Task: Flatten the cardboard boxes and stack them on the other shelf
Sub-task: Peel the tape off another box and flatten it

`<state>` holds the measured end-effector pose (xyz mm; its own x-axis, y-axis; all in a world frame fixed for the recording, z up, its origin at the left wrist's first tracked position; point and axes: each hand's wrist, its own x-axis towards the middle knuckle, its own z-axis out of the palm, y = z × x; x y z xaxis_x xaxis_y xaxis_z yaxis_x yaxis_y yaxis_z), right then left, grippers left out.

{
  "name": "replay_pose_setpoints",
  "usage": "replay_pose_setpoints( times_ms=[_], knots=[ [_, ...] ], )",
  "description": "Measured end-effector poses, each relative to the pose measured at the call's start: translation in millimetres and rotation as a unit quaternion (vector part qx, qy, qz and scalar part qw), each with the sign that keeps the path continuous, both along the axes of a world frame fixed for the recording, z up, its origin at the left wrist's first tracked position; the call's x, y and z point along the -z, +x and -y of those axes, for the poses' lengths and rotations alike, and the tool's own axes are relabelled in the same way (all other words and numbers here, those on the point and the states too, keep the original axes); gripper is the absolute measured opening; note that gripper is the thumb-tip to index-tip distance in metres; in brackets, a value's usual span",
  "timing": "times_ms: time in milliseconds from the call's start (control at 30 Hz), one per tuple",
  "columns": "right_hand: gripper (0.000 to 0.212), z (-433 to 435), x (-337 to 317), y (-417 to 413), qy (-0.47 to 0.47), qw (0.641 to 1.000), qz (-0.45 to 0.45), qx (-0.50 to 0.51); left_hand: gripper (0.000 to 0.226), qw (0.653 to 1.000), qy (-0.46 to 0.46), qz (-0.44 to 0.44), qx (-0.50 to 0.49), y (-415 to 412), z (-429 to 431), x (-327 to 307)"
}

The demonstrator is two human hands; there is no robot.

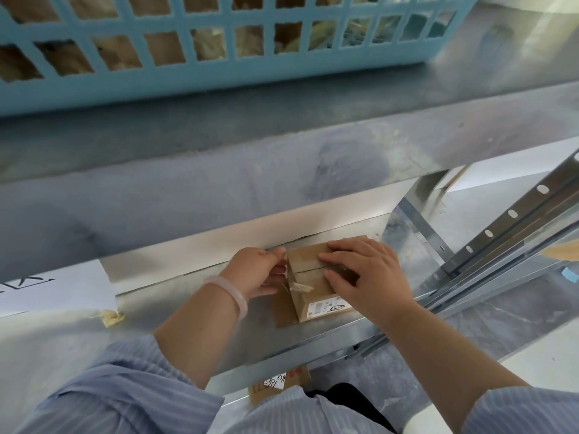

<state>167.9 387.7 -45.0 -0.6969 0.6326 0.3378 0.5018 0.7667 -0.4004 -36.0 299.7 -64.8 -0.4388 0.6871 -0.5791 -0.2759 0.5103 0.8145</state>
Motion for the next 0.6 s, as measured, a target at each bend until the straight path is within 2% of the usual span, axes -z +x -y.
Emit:
replay_pose_setpoints(
  times_ms=[67,200,367,600],
  knots=[
    [0.027,0.3,-0.7,0.5,-0.002,1.0,-0.001,-0.001,0.029,1.0,-0.007,-0.022,0.009,-1.1,-1.1,-0.6],
    [0.028,0.8,-1.2,0.7,0.0,1.0,-0.002,-0.002,0.027,1.0,-0.006,0.01,-0.003,-2.9,-1.1,-3.6],
    [0.028,0.4,0.5,0.6,0.002,1.0,-0.003,0.0,0.039,0.995,-0.087,0.038,0.044,-3.1,-4.4,-9.9],
    [0.029,-0.5,2.4,0.8,0.005,1.0,-0.005,0.0,0.021,0.984,-0.129,0.107,0.063,-3.2,-13.1,-17.6]
  ],
)
